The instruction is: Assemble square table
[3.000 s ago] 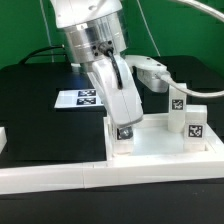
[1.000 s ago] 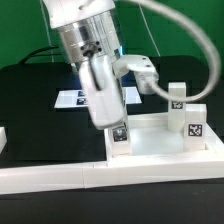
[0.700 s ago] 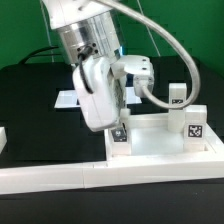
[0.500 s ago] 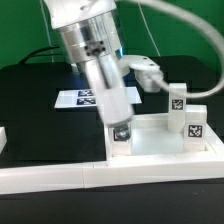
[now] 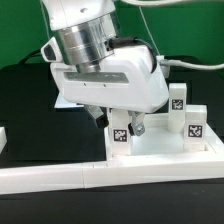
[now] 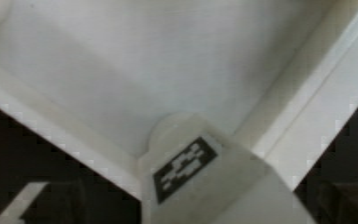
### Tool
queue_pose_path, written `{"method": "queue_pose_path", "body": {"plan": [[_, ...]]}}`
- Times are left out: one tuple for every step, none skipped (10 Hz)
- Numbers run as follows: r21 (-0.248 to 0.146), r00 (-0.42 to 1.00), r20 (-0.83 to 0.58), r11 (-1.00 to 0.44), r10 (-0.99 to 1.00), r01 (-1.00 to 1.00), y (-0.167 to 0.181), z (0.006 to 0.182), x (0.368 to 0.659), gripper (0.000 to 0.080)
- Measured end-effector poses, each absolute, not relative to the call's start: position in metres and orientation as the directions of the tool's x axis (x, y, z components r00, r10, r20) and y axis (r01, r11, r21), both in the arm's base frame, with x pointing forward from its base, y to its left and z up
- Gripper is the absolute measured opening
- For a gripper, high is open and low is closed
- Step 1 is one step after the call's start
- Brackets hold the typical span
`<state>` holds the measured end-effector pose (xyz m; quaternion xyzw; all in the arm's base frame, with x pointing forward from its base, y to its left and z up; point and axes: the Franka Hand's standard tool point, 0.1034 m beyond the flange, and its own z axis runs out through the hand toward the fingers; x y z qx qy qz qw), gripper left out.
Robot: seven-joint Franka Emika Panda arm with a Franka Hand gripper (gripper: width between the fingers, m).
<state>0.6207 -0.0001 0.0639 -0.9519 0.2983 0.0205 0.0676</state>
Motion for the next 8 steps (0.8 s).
{"method": "queue_pose_path", "body": {"plan": [[-0.086, 0.903, -0.007, -0.899, -0.431, -0.43, 0.004, 0.0659, 0.6263, 0.0648], [-0.09, 0.901, 0.03, -0.899, -0.433, -0.429, 0.0069, 0.0629, 0.6253, 0.0648], [-0.09, 0.89, 0.013, -0.887, -0.456, -0.453, 0.0069, 0.061, 0.6221, 0.0648], [-0.091, 0.89, 0.014, -0.887, -0.456, -0.453, 0.0066, 0.0611, 0.6226, 0.0521], [-0.093, 0.862, 0.008, -0.858, -0.507, -0.504, 0.0075, 0.0605, 0.6224, 0.0383], [-0.095, 0.816, -0.002, -0.812, -0.578, -0.576, 0.0083, 0.06, 0.6222, 0.0383], [-0.097, 0.783, -0.009, -0.779, -0.622, -0.62, 0.0088, 0.0597, 0.6221, 0.0284], [-0.097, 0.758, -0.012, -0.754, -0.652, -0.65, 0.0088, 0.0596, 0.6222, 0.0284]]}}
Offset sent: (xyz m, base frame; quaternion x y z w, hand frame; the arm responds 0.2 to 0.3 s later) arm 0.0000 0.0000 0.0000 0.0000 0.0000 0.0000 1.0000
